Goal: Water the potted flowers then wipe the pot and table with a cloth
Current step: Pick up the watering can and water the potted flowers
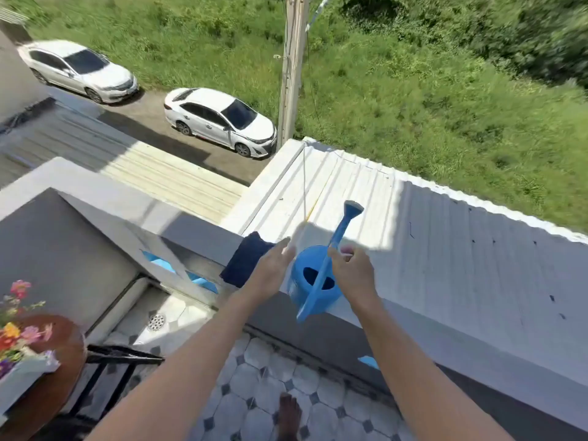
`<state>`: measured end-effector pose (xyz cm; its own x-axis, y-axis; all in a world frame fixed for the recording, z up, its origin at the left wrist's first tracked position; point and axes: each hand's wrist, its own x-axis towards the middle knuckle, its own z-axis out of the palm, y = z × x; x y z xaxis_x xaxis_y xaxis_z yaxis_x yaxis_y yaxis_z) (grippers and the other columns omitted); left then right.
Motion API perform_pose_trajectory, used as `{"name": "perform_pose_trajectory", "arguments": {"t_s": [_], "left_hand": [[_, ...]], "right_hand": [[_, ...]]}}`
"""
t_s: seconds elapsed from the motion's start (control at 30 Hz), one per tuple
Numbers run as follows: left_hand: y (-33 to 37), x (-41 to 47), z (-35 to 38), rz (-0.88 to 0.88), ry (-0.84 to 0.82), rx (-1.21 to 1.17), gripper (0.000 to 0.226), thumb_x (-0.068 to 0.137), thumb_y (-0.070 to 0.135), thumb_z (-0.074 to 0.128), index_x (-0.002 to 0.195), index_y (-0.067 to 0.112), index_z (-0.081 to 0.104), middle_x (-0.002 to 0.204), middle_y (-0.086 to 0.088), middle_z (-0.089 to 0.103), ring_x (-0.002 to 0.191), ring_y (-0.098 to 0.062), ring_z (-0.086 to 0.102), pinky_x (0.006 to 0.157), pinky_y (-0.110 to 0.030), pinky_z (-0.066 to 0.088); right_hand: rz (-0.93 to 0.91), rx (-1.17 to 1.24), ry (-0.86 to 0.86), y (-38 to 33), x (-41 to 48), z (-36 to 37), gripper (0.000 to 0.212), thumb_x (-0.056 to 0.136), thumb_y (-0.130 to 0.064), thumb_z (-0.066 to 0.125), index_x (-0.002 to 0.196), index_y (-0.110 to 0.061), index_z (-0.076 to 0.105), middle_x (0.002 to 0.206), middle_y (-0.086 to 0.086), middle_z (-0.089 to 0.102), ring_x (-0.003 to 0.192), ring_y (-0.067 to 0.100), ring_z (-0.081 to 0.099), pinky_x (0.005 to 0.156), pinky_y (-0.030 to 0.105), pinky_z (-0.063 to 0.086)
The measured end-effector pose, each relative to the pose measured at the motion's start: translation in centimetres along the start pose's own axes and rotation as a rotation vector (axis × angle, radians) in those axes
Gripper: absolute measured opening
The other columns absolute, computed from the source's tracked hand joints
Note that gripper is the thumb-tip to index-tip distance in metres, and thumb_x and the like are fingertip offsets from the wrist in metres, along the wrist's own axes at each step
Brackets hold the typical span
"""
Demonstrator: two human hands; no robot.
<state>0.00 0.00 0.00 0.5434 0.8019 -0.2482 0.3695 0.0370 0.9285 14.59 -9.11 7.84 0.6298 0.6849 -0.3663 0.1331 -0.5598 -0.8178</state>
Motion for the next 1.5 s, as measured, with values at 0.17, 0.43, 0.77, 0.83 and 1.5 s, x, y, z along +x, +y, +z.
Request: {"name": "perform_pose_trajectory", "arguments": {"t_s": [0.17,0.43,0.77,0.83,1.5], "left_hand": [[-1.2,1.0,2.3,-0.106,-0.016,-0.069,0.058,0.101,0.051,0.037,0.151,0.021,0.037,0.153,0.010,0.040,0.135,0.000,0.033,0.106,-0.016,0.022],[-0.8,-1.2,1.8,-0.108,0.101,-0.134,0.035,0.103,0.043,0.036,0.130,0.031,0.055,0.125,0.017,0.061,0.113,0.012,0.053,0.097,-0.013,0.039],[-1.7,-10.9,-5.5,-0.057,0.512,-0.306,0.021,0.103,0.038,0.041,0.120,0.044,0.053,0.109,0.016,0.068,0.103,0.003,0.063,0.083,-0.009,0.044],[-2.3,-13.7,-7.5,-0.044,0.640,-0.338,0.022,0.104,0.036,0.041,0.120,0.041,0.054,0.109,0.015,0.069,0.104,-0.004,0.064,0.081,-0.009,0.045],[-6.7,-32.3,-21.0,-0.060,1.075,-0.570,0.041,0.096,0.053,0.038,0.133,0.038,0.046,0.126,0.001,0.063,0.113,-0.015,0.063,0.099,-0.047,0.051]], "right_hand": [[0.166,0.026,-0.160,1.3,1.7,0.8,0.022,0.096,-0.028,0.064,0.094,-0.008,0.070,0.092,0.010,0.076,0.074,0.018,0.071,0.063,0.029,0.055],[0.077,-0.086,-0.300,-0.7,2.0,2.7,0.020,0.089,-0.014,0.059,0.090,0.005,0.065,0.079,0.015,0.067,0.070,0.024,0.063,0.077,0.046,0.059],[-0.203,-0.298,-0.697,-9.0,-4.6,8.8,0.017,0.101,-0.015,0.052,0.088,-0.005,0.052,0.060,0.014,0.052,0.034,0.014,0.049,0.041,0.026,0.048],[-0.323,-0.419,-0.769,-11.2,-7.5,11.2,0.025,0.102,-0.018,0.050,0.079,-0.008,0.045,0.058,0.011,0.049,0.029,0.011,0.046,0.038,0.021,0.040],[-0.949,-0.984,-0.936,-19.6,-27.8,30.2,0.032,0.104,-0.031,0.044,0.090,-0.003,0.054,0.069,0.010,0.055,0.051,0.022,0.051,0.047,0.024,0.041]]}}
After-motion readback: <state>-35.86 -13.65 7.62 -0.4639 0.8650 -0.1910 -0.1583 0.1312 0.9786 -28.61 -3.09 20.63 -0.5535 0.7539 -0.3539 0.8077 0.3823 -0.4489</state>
